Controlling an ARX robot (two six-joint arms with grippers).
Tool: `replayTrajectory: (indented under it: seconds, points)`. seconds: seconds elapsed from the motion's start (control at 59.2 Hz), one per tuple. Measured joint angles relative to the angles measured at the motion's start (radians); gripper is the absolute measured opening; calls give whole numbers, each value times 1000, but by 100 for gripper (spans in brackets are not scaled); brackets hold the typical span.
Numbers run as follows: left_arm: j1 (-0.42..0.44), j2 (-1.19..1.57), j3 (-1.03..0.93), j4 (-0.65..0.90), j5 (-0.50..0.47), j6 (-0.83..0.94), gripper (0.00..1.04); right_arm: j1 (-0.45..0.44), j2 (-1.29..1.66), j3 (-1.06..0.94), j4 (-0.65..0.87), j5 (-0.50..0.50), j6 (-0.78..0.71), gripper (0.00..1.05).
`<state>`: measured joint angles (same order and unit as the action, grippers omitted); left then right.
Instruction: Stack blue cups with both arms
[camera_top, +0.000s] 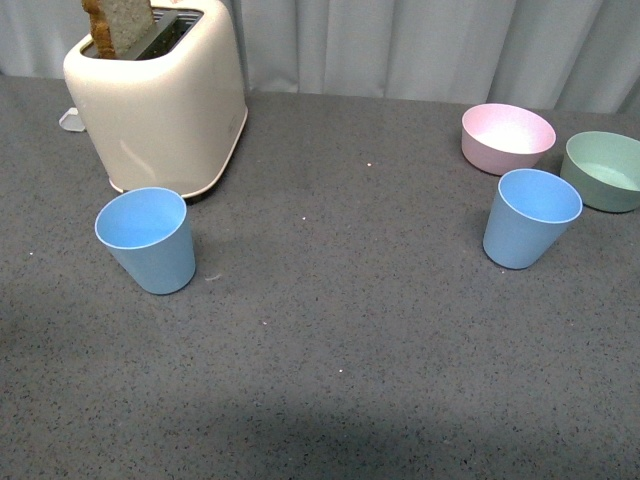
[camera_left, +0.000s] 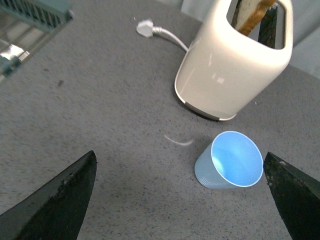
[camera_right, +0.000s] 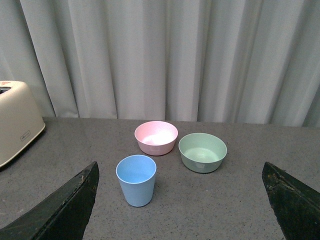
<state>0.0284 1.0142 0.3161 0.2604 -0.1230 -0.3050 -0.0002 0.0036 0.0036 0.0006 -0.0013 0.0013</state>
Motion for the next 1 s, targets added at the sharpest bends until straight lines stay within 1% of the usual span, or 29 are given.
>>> replayTrajectory:
  seconds: [0.034,0.101,0.203,0.304,0.439,0.507,0.76,0.912,0.997]
  points:
    - [3,112,40,24,34,-11,98,0,0,0,0,0,0,95]
    - [0,230,91,32,64,-12,98,0,0,0,0,0,0,95]
    - [-19,376,171,20,80,2,98,0,0,0,0,0,0,95]
    - [-31,497,264,-37,119,20,98,0,0,0,0,0,0,95]
    - [-39,614,369,-106,131,19,98,0,0,0,0,0,0,95]
    - [-40,654,410,-126,161,11,98,0,0,0,0,0,0,95]
    - [-56,806,546,-254,144,3,98,0,0,0,0,0,0,95]
    - [-67,888,613,-337,180,-29,98,0,0,0,0,0,0,95]
    - [-72,912,641,-362,175,-38,98,0,0,0,0,0,0,95]
